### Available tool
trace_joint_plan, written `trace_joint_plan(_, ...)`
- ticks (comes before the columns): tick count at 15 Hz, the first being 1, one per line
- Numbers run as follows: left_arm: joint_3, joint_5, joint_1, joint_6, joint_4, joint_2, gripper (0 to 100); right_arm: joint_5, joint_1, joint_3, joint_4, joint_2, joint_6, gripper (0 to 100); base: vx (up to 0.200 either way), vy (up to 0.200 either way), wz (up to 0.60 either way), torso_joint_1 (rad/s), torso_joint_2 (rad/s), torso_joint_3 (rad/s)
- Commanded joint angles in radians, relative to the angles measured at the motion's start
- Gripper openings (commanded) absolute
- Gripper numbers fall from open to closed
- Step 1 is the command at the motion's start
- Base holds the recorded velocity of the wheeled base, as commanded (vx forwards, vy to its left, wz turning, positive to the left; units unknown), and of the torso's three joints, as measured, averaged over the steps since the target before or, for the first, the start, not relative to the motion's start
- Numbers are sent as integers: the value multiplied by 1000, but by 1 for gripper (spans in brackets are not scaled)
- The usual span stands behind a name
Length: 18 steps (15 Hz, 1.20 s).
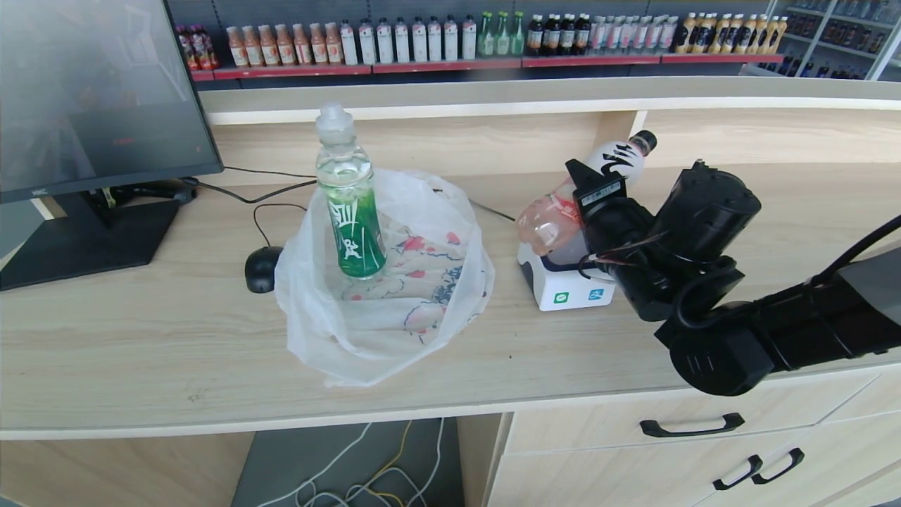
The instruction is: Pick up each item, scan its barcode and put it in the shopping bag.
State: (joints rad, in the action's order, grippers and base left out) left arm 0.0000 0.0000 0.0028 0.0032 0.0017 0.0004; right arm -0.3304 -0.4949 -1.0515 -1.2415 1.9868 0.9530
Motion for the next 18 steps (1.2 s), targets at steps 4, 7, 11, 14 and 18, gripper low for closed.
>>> trace_joint_plan(4, 0, 0, 0, 0, 0, 0, 100, -1, -1, 2, 0, -2, 0, 0, 0, 0, 0, 0, 0, 0)
trace_joint_plan(7, 0, 0, 0, 0, 0, 1, 100, -1, -1, 4, 0, -8, 0, 0, 0, 0, 0, 0, 0, 0)
trace_joint_plan(11, 0, 0, 0, 0, 0, 0, 100, -2, -2, 4, 0, -16, 0, 0, 0, 0, 0, 0, 0, 0)
trace_joint_plan(14, 0, 0, 0, 0, 0, 0, 100, -2, -4, 1, 0, -33, -8, 0, 0, 0, 0, 0, 0, 0)
trace_joint_plan(18, 0, 0, 0, 0, 0, 0, 100, 8, -5, 4, -1, -69, -99, 0, 0, 0, 0, 0, 0, 0)
